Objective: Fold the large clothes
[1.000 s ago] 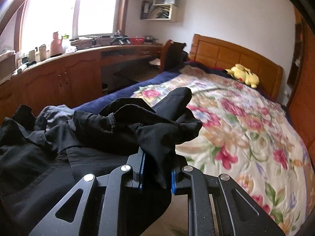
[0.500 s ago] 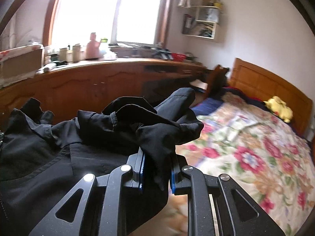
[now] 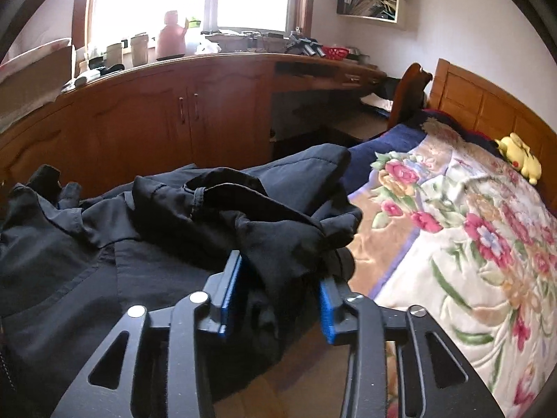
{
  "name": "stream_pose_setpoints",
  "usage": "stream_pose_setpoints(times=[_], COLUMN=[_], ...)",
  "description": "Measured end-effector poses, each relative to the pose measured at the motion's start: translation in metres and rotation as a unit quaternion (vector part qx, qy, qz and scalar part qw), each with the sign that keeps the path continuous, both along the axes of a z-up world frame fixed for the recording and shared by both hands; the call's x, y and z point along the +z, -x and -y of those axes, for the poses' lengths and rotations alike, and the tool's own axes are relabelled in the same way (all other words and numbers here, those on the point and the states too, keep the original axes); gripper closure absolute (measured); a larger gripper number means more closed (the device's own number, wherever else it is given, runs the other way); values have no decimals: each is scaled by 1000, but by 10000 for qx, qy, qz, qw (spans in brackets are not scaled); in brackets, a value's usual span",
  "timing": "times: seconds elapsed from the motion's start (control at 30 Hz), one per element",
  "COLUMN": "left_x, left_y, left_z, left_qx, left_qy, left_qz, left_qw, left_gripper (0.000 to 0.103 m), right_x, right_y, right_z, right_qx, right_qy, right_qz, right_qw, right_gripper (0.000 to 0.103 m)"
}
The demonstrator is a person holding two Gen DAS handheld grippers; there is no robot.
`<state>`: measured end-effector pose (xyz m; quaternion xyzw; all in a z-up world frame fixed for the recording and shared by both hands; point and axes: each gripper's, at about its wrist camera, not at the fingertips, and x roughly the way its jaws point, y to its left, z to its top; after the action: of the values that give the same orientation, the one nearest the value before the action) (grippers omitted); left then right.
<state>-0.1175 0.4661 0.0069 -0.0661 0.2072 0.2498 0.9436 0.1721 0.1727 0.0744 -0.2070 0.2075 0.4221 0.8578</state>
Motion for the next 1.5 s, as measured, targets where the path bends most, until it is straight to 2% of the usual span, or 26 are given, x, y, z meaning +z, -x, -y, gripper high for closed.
stream_pose_setpoints(times=[0.03, 0.07, 0.1, 0.2, 0.27, 0.33, 0.37, 0.63, 0.77, 0.93, 0.97, 1.0, 1.07, 1.23, 1.5], left_x=[3, 5, 9, 22, 30, 37, 39, 48, 48, 47, 47, 47, 46, 43, 38], left_y=[2, 4, 8, 19, 18, 10, 5, -26, -37, -54, -57, -62, -71, -91, -112], left_z=[0, 1, 6, 22, 27, 37, 41, 81, 100, 128, 134, 142, 160, 197, 251], left_qx=[41, 52, 50, 10, -63, -190, -240, -577, -734, -936, -988, -1008, -1063, -1299, -1647], left_qy=[-26, -67, -151, -309, -336, -391, -419, -533, -482, -392, -345, -317, -324, -330, -240], left_qz=[-3, 20, 72, 255, 303, 299, 300, 197, 127, 46, 59, 57, 22, -8, -6], left_qw=[10000, 10000, 9998, 9992, 9990, 9986, 9984, 9967, 9961, 9948, 9945, 9944, 9938, 9910, 9861], left_gripper=[95, 94, 88, 62, 55, 38, 35, 24, 20, 8, 5, 1, 1, 1, 1], right_x=[3, 6, 7, 3, -4, -7, -7, 1, 3, 0, 0, 0, -2, -8, -21], right_y=[5, 11, 23, 35, 39, 45, 47, 73, 81, 88, 89, 89, 89, 91, 92], right_z=[-1, -2, 8, 9, 13, 23, 26, 77, 104, 141, 150, 158, 177, 224, 277], right_qx=[-16, -5, 23, 121, 205, 280, 308, 344, 251, 78, 31, -16, -112, -533, -1150], right_qy=[-41, -138, -246, -355, -314, -278, -281, -461, -528, -622, -655, -682, -721, -804, -999], right_qz=[105, 188, 236, 248, 280, 289, 267, 166, 252, 299, 288, 271, 247, 381, 300], right_qw=[9999, 9997, 9994, 9990, 9989, 9988, 9988, 9982, 9980, 9976, 9974, 9973, 9970, 9946, 9879], right_gripper=[49, 39, 32, 32, 32, 32, 32, 32, 32, 32, 30, 24, 20, 19, 18])
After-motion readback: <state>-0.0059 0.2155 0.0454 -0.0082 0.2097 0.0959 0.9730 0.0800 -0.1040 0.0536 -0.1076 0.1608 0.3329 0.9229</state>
